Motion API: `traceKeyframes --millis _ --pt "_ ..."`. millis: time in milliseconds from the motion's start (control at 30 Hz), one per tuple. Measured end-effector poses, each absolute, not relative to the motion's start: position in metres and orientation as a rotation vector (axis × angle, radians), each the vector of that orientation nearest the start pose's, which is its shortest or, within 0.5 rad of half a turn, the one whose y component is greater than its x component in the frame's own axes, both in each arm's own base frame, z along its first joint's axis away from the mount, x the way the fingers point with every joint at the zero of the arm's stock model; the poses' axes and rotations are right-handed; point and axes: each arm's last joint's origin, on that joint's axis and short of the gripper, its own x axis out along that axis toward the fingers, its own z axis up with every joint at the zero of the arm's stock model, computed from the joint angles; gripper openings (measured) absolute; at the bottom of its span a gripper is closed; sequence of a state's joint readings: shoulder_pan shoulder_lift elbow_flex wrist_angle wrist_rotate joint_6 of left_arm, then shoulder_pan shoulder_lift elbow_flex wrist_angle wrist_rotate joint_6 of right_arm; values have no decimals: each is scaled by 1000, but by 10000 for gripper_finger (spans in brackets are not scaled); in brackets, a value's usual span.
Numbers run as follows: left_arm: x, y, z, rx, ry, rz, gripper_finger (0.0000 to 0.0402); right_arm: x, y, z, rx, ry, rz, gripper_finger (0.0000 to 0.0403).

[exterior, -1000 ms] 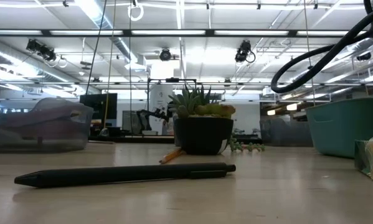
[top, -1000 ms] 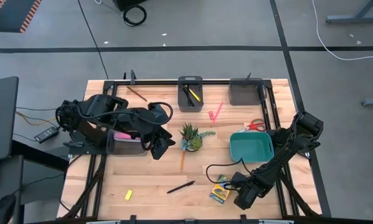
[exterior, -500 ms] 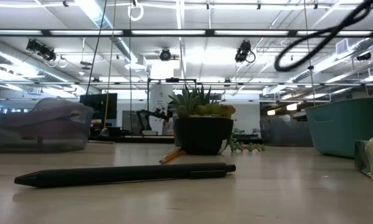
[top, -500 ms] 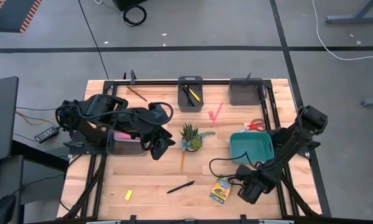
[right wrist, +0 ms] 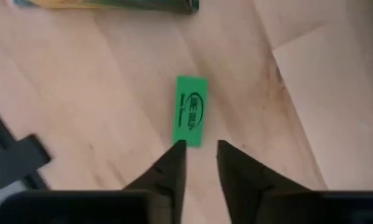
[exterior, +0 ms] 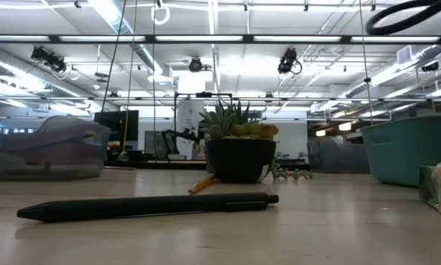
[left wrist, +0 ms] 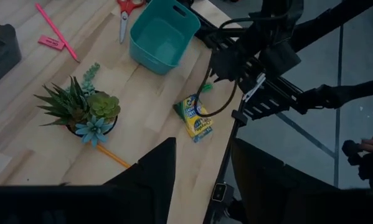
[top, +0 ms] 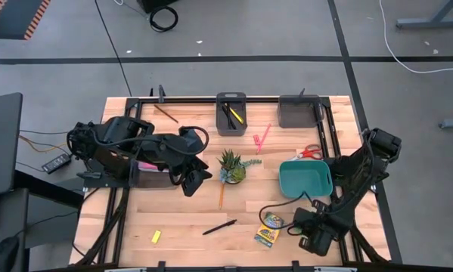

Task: Sort crayons/erasers/pens/pencils in bins
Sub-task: Put the green eraser into the green blue bin

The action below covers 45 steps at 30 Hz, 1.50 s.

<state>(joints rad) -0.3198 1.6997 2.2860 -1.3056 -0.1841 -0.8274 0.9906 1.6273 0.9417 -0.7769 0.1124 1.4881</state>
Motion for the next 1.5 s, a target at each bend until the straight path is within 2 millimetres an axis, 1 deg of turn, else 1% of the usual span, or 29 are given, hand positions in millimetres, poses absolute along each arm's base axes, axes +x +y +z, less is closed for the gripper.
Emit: traceKeyframes --millis 133,233,367,467,533,667,767,933,1100,1267,1367,1500 --pt "283 -90 488 -606 694 173 162 148 230 160 377 1324 -329 151" --pt "283 -89 488 -614 688 187 162 148 231 160 363 1289 -326 178" --pt "283 -91 487 -598 667 228 162 150 234 160 380 1264 -295 201" --pt "285 -95 485 -565 643 269 162 153 239 161 388 1248 -233 208" --pt "286 -97 483 -543 633 297 162 154 242 157 390 1264 -219 208" --pt "290 -100 479 -520 634 322 162 153 245 139 333 1389 -223 206" --pt "296 -102 474 -513 650 332 162 153 245 133 325 1419 -241 205" --pt "303 -105 467 -499 673 340 162 155 240 134 353 1417 -318 204" --pt "313 -106 460 -489 689 356 162 156 240 134 362 1411 -312 204" --pt "314 -105 459 -490 690 362 162 158 241 128 349 1415 -324 203" --pt "314 -104 459 -491 689 363 162 158 241 124 340 1432 -335 192" --pt "314 -104 459 -501 688 366 162 158 239 124 339 1434 -350 159"
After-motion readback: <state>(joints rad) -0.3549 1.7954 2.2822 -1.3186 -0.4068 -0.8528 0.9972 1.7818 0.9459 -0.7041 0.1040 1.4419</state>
